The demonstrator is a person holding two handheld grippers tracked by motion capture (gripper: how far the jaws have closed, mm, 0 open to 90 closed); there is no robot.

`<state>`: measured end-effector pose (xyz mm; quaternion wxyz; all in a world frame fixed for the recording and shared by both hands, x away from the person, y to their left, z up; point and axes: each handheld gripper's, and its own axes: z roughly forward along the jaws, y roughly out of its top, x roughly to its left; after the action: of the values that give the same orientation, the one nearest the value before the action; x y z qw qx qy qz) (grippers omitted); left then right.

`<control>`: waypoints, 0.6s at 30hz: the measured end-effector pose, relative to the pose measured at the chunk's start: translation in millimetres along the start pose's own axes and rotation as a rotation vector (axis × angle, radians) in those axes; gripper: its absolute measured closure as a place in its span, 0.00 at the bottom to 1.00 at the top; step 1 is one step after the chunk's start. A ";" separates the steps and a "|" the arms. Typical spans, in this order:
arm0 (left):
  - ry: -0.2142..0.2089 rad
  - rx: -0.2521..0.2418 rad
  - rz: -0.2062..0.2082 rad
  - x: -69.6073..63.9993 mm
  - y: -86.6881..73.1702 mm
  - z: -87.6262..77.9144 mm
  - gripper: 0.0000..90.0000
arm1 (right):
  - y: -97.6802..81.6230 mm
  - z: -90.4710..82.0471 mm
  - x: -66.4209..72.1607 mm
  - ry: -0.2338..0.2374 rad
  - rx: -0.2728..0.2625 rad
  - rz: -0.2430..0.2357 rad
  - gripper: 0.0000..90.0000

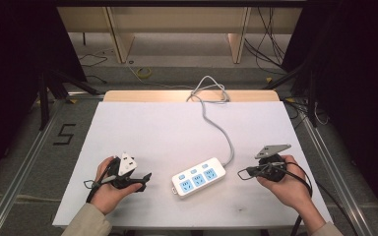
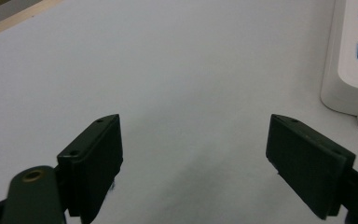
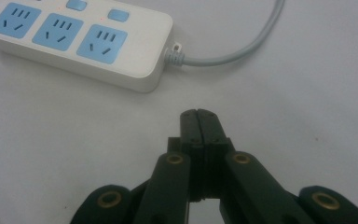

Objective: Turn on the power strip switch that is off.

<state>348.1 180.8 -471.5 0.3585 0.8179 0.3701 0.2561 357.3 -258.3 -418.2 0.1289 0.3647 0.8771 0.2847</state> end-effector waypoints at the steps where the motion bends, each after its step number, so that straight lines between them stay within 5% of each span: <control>1: 0.000 0.000 0.000 0.0 0.0 0.0 0.20 | 0.5 0.1 0.3 0.001 0.002 0.000 1.00; 18: -0.001 -0.004 -0.003 -1.3 0.6 1.0 0.20 | 11.8 3.4 6.0 0.009 0.006 -0.013 1.00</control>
<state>348.3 179.1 -471.8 0.3610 0.8166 0.3708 0.2557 361.2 -245.9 -414.0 0.1255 0.3581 0.8809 0.2829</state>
